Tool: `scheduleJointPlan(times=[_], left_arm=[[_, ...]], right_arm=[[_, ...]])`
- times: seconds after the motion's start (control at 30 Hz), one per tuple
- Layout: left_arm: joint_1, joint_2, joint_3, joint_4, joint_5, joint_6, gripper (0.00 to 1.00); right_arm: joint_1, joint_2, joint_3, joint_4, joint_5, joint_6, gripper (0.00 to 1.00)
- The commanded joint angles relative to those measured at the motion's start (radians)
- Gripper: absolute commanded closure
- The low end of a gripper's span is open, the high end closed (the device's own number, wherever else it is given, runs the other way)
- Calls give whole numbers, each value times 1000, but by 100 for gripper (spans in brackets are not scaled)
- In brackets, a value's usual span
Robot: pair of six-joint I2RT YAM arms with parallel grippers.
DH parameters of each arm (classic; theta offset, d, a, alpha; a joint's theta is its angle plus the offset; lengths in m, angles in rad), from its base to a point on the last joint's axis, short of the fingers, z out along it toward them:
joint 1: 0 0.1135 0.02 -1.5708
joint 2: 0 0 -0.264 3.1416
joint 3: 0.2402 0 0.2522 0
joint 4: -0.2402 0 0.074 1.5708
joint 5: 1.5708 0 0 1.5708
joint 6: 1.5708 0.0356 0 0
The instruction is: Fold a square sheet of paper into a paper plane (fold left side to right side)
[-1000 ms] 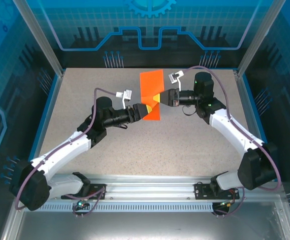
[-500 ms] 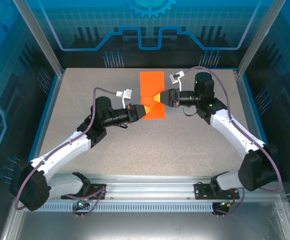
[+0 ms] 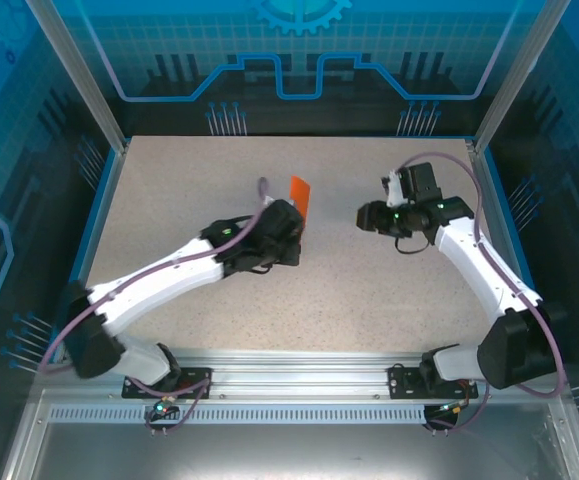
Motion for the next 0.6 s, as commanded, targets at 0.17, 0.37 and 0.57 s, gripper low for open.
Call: scheduleJointPlan(times=[0.17,0.37,0.57], left_arm=[[-108,456,315,-686,-421,-195,87],[-127,688,479,-742,-364,-192,83],[-127,873,640,-738,-263,-134,80]], right_arm=[[-91,-62,-151,-22,187,47,47],[-115,-67,-195,4,191,60,47],[-126,-61,-224,24,171,64,47]])
